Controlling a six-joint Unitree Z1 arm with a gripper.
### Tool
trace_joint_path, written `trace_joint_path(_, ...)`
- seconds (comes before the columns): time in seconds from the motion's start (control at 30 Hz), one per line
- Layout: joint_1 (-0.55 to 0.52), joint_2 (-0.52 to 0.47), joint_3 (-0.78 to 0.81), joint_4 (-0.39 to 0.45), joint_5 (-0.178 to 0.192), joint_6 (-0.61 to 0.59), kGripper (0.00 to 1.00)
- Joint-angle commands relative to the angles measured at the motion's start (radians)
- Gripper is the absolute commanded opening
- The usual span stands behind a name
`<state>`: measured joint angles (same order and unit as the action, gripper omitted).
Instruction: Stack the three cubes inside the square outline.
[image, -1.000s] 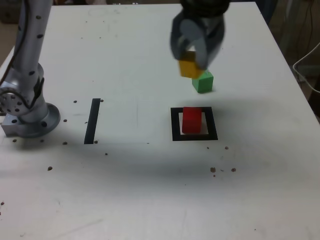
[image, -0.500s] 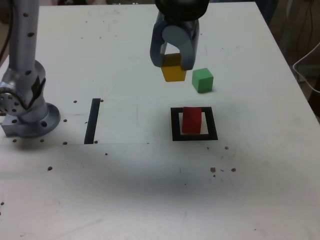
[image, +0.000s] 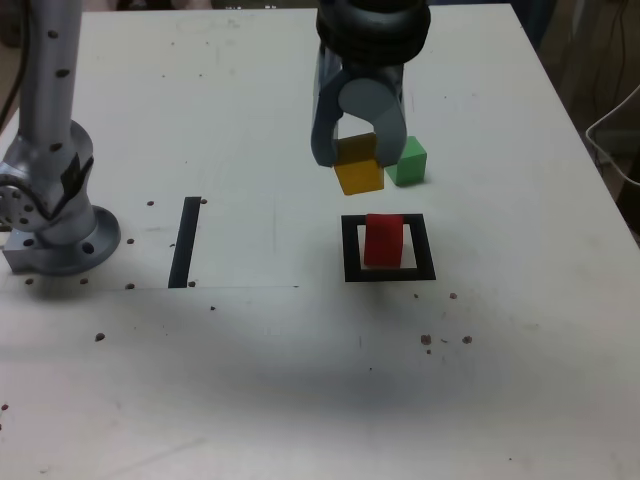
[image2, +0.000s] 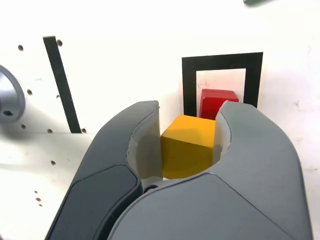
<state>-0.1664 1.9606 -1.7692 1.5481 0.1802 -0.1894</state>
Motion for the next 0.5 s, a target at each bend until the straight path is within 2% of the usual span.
trace_joint_path(0.0,-0.021,0.002,-0.007,0.014,0.012,-0.041,0.17)
trace_joint_path(0.17,-0.050,0.008,-0.010,0.015,0.037,-0.091,0.17)
trace_joint_path(0.47,-0.056,0.088,-0.035,0.028,0.052,-0.094,0.16)
